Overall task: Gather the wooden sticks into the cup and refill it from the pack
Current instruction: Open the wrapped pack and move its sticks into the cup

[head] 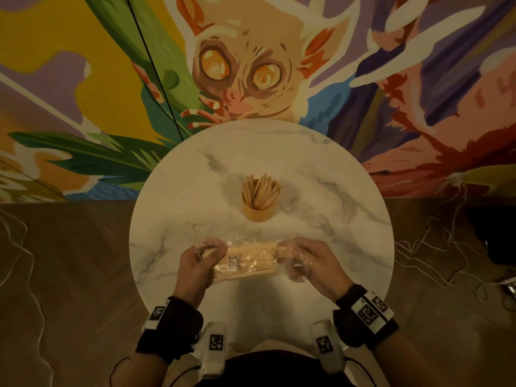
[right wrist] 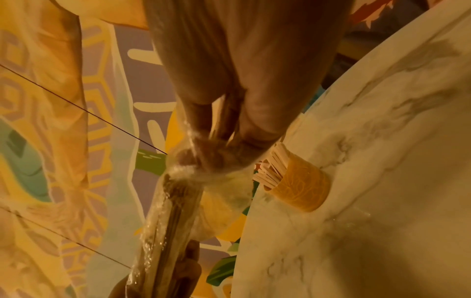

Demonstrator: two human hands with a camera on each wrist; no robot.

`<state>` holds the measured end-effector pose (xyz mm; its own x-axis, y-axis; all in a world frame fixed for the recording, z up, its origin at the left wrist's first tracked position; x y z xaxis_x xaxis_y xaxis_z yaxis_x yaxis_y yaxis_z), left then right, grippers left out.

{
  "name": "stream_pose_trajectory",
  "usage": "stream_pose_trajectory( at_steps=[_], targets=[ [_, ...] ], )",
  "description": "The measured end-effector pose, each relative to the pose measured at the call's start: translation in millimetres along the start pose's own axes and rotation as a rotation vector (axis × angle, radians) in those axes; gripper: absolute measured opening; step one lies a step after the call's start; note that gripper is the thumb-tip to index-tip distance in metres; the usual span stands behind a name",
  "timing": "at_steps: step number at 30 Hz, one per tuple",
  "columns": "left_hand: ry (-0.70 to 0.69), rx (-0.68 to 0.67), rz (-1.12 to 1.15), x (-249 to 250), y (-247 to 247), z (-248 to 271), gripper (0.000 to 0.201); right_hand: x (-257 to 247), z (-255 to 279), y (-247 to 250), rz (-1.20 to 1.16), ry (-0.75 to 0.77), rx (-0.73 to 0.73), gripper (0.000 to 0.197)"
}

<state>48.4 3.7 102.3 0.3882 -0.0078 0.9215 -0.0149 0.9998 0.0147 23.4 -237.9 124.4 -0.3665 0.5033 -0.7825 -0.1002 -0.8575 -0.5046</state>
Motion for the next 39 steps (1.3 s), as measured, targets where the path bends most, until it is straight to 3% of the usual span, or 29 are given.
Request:
stream_pose_trajectory(
  at_steps=[4, 13, 16, 20, 23, 27, 33, 39],
  targets=[
    [-0.052, -0.06, -0.056, 4.3, -3.6, 2.8, 0.02, 1.4, -1.6, -3.0, 0.125, 0.0, -0.041, 0.009],
    [-0.073, -0.095, -0.094, 9.3, -6.3, 6.3, 0.024, 8.4, 0.1, -11.1, 0.174, 0.007, -0.032, 0.023],
    [-0.011, -0.037, -0.06, 8.7, -5.0, 7.8, 0.016, 7.6, 0.0, -8.2, 0.094, 0.039, -0.008, 0.023],
    [0.05, 0.068, -0.05, 2.9, 2.2, 3.8, 0.021, 2.5, -0.5, -5.9, -0.096, -0.025, -0.033, 0.019],
    [0.059, 0.07, -0.047, 1.6, 2.8, 3.7, 0.025, 2.4, -3.4, -4.6, -0.03, -0.036, -0.085, 0.03],
    [0.056, 0.074, -0.036, 5.6, -0.6, 5.3, 0.02, 1.7, -4.4, -3.9, 0.083, -0.021, -0.078, 0.015],
    [-0.014, 0.068, -0.062, 5.4, 0.6, 3.7, 0.002, 0.6, -3.0, -8.0, 0.173, -0.029, -0.019, 0.02],
    [-0.072, 0.078, -0.109, 6.8, 0.1, 0.8, 0.014, -1.1, -0.7, -10.2, 0.138, -0.018, -0.018, 0.028]
  ],
)
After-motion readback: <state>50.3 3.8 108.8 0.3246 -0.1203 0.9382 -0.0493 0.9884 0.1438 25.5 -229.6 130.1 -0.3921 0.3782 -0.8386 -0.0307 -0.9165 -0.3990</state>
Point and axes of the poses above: each hand's wrist, its own z-axis away from the middle knuckle, its own y-axis out of the back of the hand, x = y × z, the point moved 1 cm from there along -z, towards the middle knuckle, and after that the axes turned 14 degrees about -z, right-handed, at the moved point
